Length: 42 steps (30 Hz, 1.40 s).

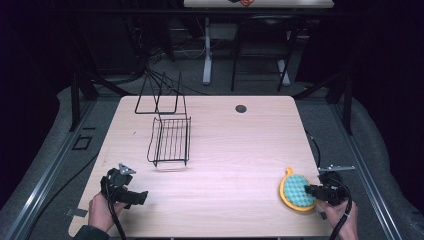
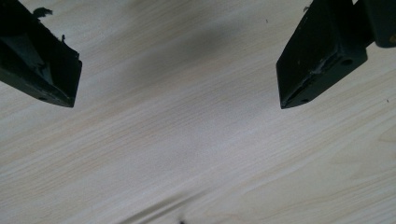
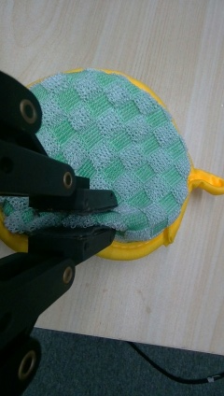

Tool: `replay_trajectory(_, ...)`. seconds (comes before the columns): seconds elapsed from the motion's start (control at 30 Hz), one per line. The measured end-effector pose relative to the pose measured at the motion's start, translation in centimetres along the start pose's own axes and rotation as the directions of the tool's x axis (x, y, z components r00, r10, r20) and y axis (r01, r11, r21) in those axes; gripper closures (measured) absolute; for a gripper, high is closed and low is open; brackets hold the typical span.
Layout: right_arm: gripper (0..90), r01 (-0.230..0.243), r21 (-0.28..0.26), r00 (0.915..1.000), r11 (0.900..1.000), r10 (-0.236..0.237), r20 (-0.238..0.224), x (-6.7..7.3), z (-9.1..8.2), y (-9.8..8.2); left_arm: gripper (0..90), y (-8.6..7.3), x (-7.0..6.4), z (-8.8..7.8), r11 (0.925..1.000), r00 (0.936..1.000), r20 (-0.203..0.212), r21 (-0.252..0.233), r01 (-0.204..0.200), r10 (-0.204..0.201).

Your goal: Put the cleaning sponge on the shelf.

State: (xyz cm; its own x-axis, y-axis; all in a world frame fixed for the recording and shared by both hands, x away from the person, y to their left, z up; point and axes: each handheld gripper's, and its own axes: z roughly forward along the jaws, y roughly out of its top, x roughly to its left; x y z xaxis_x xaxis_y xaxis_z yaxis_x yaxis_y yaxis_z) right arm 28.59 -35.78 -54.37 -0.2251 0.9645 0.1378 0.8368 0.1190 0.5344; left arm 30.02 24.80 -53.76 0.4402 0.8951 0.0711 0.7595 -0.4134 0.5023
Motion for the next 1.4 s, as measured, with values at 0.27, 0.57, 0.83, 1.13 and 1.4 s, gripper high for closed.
replay_trajectory(0.27,85.5,0.014,-0.026,0.9999,1.0,-0.014,-0.007,0.4,-0.4,0.1,0.3,-0.1,0.1,0.0,1.0,1.0,0.001,-0.005,0.004,-0.004)
replay_trajectory(0.57,86.2,0.032,-0.086,0.9994,0.996,-0.033,-0.011,0.7,-1.6,0.4,0.3,0.0,0.1,0.1,1.0,1.0,-0.001,-0.003,0.001,-0.001)
replay_trajectory(0.83,86.2,0.031,-0.131,0.9993,0.991,-0.034,-0.014,0.9,-3.0,0.7,0.3,0.0,0.1,0.1,1.0,1.0,0.001,-0.003,0.0,0.0)
replay_trajectory(1.13,86.3,0.041,-0.156,0.9988,0.987,-0.045,-0.021,1.2,-3.7,0.9,0.3,0.0,0.1,0.1,1.0,1.0,0.001,-0.002,-0.002,0.002)
replay_trajectory(1.4,86.4,0.06,-0.174,0.9977,0.983,-0.064,-0.021,1.5,-4.1,1.1,0.3,0.0,0.1,0.1,1.0,1.0,0.0,-0.001,-0.003,0.003)
